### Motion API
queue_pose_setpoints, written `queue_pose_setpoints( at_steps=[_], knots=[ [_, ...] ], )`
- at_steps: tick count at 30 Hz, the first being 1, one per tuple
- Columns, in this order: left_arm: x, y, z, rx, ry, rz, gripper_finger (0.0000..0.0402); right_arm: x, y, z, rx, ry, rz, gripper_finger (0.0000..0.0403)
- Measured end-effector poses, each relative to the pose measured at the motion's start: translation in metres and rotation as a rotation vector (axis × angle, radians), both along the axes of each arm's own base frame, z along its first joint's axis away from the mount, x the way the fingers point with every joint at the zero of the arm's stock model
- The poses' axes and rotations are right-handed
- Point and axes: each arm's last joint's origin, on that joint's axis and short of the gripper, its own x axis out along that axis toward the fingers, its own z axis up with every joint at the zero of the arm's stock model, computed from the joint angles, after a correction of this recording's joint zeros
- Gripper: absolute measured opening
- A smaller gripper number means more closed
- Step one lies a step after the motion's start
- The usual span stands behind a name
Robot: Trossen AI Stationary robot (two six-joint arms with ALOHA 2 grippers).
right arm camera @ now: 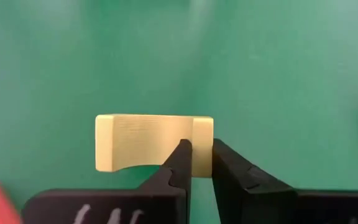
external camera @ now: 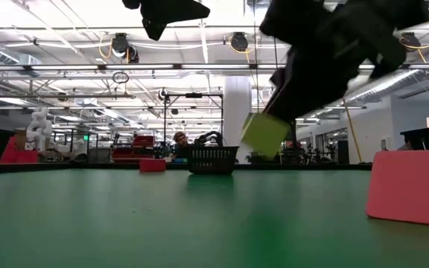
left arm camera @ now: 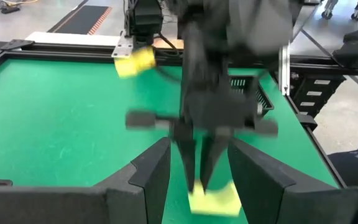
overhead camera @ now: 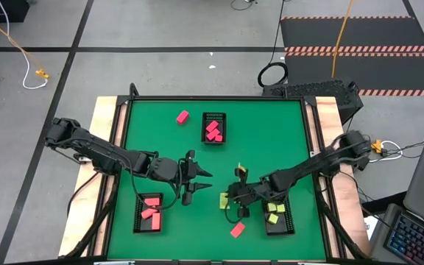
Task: Sort & place blocks by color
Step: Put the green block into the bottom right black bin
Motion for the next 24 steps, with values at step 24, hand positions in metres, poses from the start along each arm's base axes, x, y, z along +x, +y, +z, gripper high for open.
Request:
queue_pose_setpoints(
  at_steps=[24],
  knots=[
    [-0.001,-0.001,0.0,-0.003,0.005,0.001,0.0163,-0.146,0.012,0.085,0.274,0.525,-0.004,0.0027]
  ],
)
